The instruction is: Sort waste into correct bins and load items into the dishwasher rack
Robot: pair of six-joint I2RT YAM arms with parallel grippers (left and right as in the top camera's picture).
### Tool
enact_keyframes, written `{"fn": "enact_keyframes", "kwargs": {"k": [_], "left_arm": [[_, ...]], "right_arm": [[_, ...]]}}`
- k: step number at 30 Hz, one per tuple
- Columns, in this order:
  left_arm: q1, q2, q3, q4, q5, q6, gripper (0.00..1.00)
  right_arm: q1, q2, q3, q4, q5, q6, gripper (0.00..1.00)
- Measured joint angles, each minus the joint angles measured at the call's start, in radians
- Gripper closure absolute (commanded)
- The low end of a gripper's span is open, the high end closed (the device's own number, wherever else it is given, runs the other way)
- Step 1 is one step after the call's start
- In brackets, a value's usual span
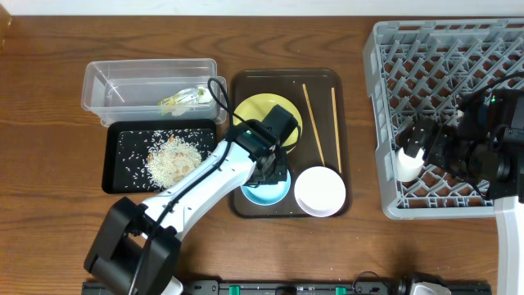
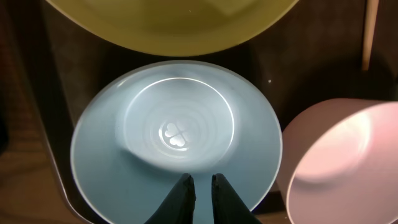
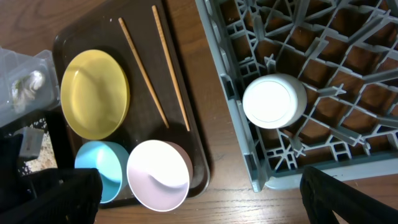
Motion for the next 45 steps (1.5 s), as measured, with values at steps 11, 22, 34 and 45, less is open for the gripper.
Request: {"fn": "enact_keyframes", "kwargs": {"k": [11,22,34,45], "left_arm": [[0.000,-0.271,0.030,0.022,-0.067,0.003,0.14],[0.000,-0.578,0.036,0.048,-0.395,0.163,0.08],[0.169,-0.916,-0.392,0.538,-0.570,0.238,0.07],[0.422,-1.326,-0.854,0.727,-0.407,0.256,0.07]], "right_arm": [[0.000,0.000,0.000,0.000,0.000,0.000,0.01],[0.000,0.000,0.000,0.000,0.000,0.000,0.01],[0.000,0.000,0.000,0.000,-0.001,0.000,0.01],[0.000,0.000,0.000,0.000,-0.003,0.000,0.01]]}}
